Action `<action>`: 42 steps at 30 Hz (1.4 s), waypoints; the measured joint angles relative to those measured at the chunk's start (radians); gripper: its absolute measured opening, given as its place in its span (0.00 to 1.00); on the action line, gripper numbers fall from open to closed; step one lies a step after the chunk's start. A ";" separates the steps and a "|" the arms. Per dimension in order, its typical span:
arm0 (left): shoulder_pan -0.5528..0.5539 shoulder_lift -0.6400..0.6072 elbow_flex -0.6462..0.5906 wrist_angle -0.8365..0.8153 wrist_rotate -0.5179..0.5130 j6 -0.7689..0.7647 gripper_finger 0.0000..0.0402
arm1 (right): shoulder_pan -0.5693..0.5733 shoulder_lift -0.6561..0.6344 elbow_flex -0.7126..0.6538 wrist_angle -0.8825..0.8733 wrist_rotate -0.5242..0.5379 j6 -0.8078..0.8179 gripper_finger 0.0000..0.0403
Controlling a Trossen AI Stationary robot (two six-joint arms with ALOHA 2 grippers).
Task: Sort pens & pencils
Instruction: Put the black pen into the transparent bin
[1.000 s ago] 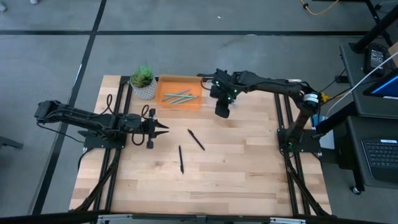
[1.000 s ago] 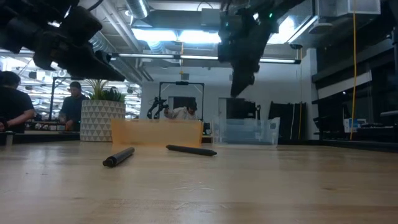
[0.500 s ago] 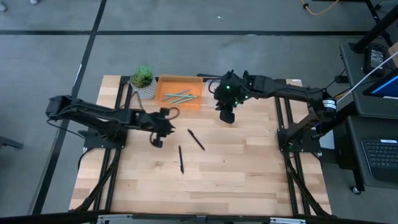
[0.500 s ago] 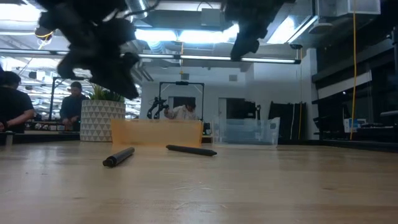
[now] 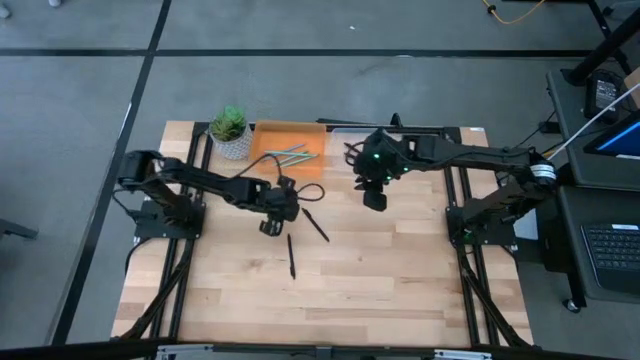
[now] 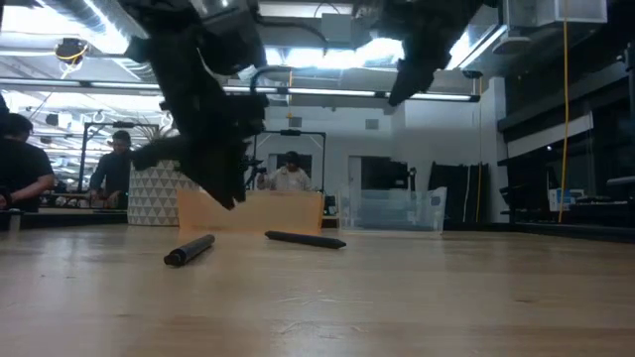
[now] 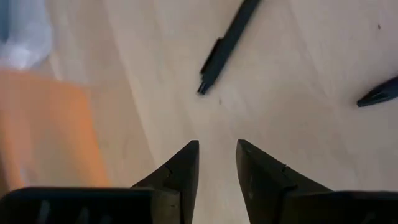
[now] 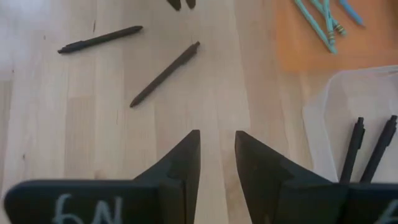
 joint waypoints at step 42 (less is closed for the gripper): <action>-0.011 0.273 0.194 0.039 0.107 0.392 0.22 | 0.057 -0.358 -0.349 0.207 -0.001 0.105 0.25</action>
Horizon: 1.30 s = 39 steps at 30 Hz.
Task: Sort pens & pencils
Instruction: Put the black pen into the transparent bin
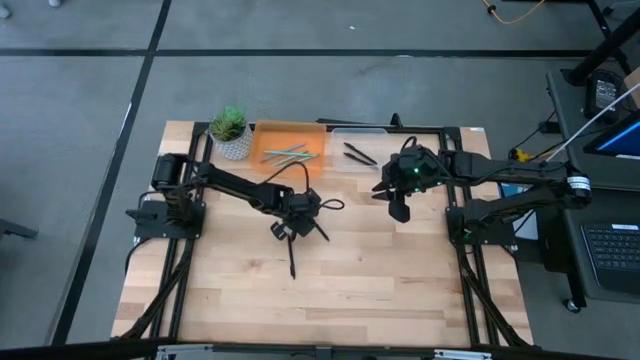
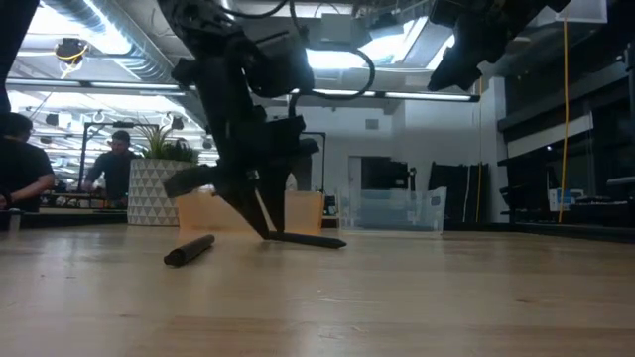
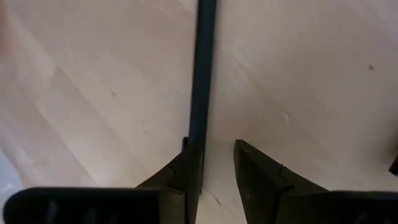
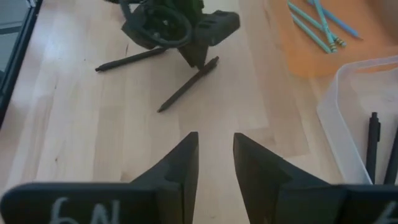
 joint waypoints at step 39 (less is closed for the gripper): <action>0.055 0.059 0.002 0.090 0.080 0.105 0.20 | 0.014 0.000 0.000 0.006 0.000 -0.001 0.25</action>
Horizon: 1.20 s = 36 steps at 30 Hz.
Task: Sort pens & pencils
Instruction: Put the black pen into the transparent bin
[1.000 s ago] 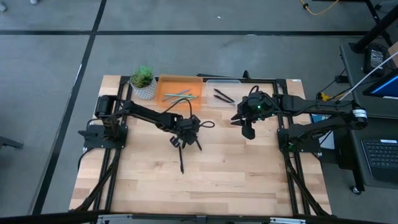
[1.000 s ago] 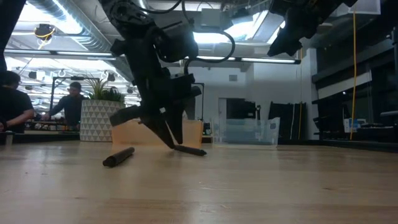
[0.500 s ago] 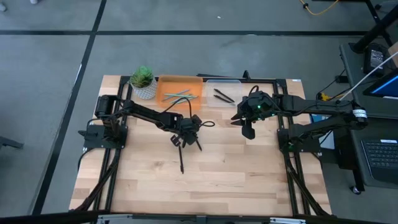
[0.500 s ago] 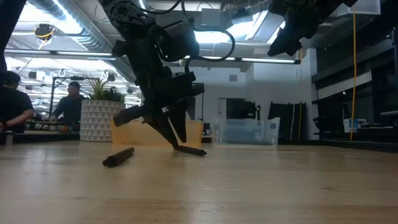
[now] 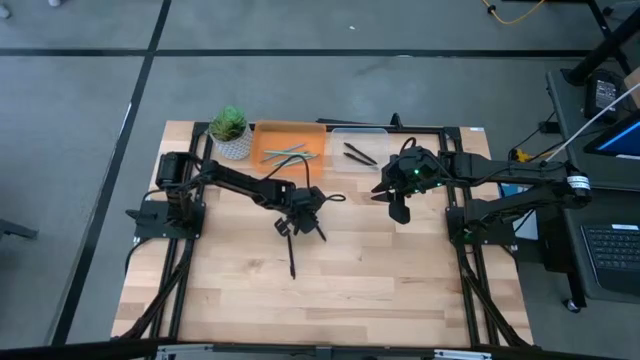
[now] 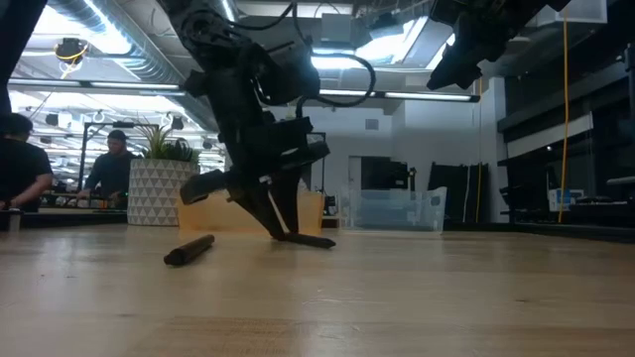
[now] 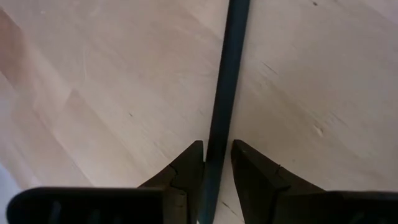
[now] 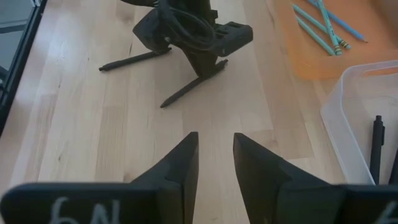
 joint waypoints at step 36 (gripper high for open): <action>0.018 0.007 -0.003 -0.030 0.128 -0.196 0.04 | 0.037 0.000 0.000 0.044 0.000 0.022 0.25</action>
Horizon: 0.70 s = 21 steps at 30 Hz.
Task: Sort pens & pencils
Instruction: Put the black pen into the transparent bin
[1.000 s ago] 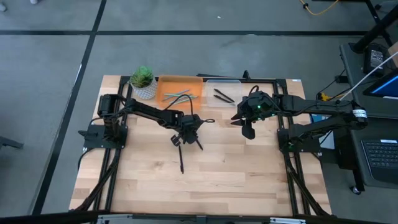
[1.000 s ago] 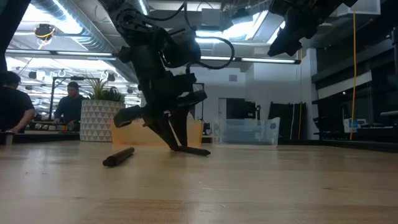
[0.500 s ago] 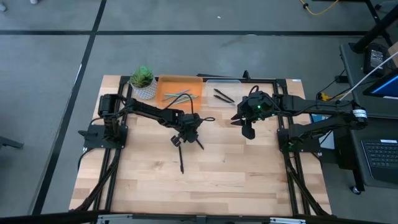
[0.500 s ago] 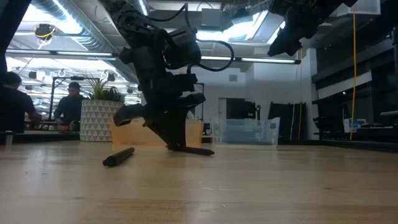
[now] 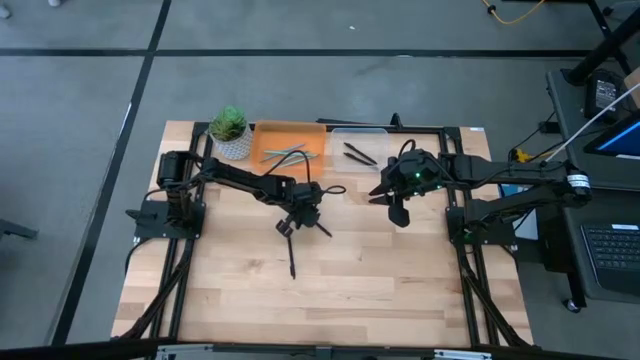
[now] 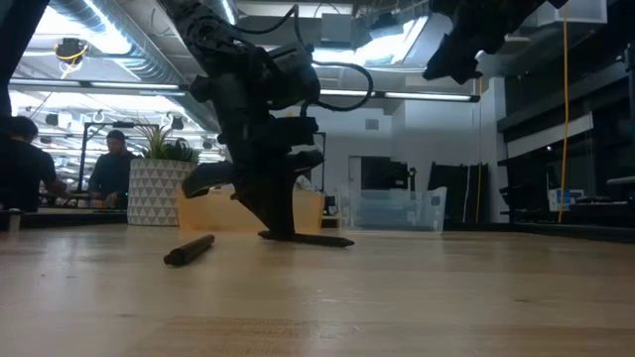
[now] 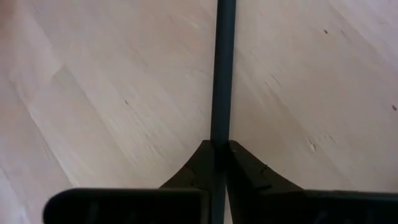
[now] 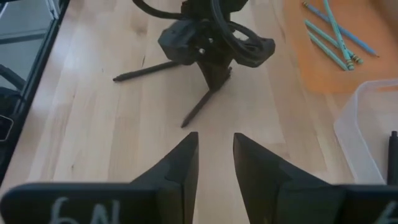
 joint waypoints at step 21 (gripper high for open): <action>0.034 -0.232 -0.005 0.091 0.071 -0.125 0.01 | 0.004 0.000 0.000 -0.006 0.000 -0.015 0.25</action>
